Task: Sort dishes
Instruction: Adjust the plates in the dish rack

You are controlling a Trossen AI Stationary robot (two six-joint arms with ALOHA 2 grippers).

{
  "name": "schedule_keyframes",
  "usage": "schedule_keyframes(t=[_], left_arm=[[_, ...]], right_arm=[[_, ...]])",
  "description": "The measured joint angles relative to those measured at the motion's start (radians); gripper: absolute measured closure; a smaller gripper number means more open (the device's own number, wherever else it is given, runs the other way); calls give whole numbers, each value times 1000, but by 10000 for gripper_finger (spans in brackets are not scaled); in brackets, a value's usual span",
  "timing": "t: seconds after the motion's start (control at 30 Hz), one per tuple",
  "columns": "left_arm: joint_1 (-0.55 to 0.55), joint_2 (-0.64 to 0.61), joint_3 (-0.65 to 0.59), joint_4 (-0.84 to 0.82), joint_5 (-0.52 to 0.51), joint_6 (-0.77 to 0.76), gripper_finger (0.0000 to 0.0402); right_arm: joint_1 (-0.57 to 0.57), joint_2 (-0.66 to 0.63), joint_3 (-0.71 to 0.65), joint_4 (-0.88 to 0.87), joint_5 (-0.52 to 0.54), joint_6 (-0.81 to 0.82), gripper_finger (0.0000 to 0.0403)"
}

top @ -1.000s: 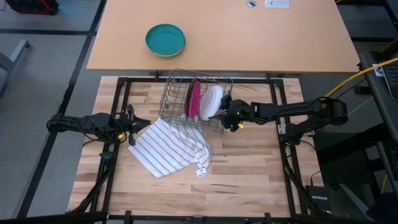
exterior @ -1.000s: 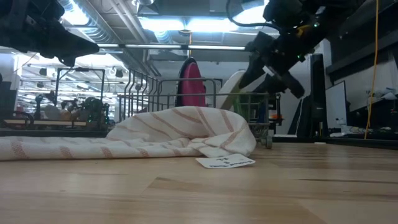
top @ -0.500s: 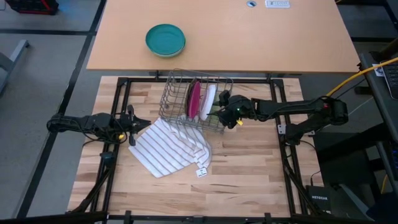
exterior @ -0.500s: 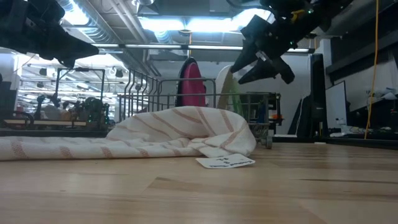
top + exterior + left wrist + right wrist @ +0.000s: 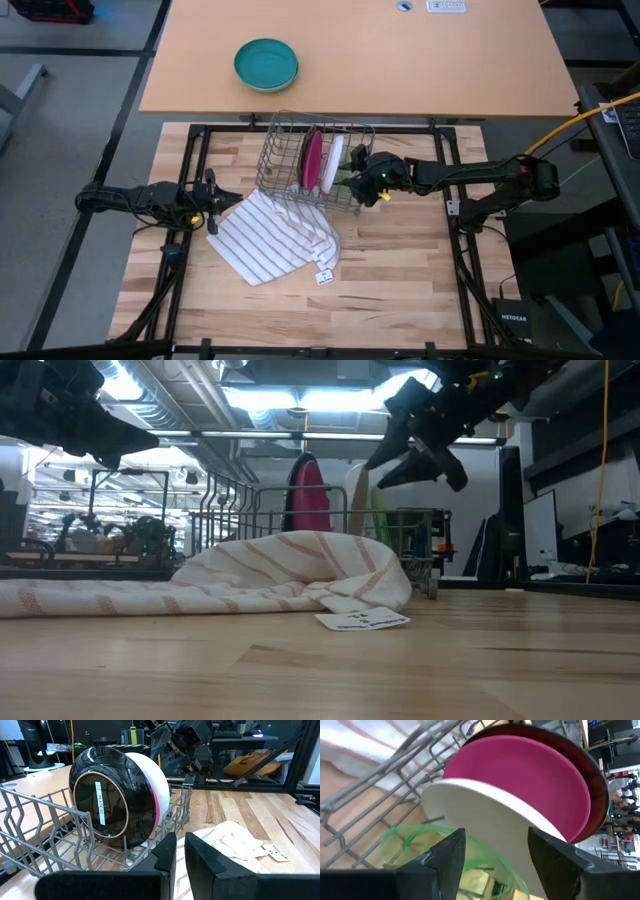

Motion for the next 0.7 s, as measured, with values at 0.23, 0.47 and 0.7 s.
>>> schedule_keyframes(t=[0.23, 0.47, 0.7], left_arm=[[0, 0, 0, 0, 0, 0, 371], [0, 0, 0, 1, 0, 0, 371], [0, 0, 0, 1, 0, -2, 371]], right_arm=[[-1, 18, 2, 101, -39, -6, 185], [-15, 19, 1, 120, -48, -18, 185], [-13, 54, 1, 172, -47, -22, 185]])
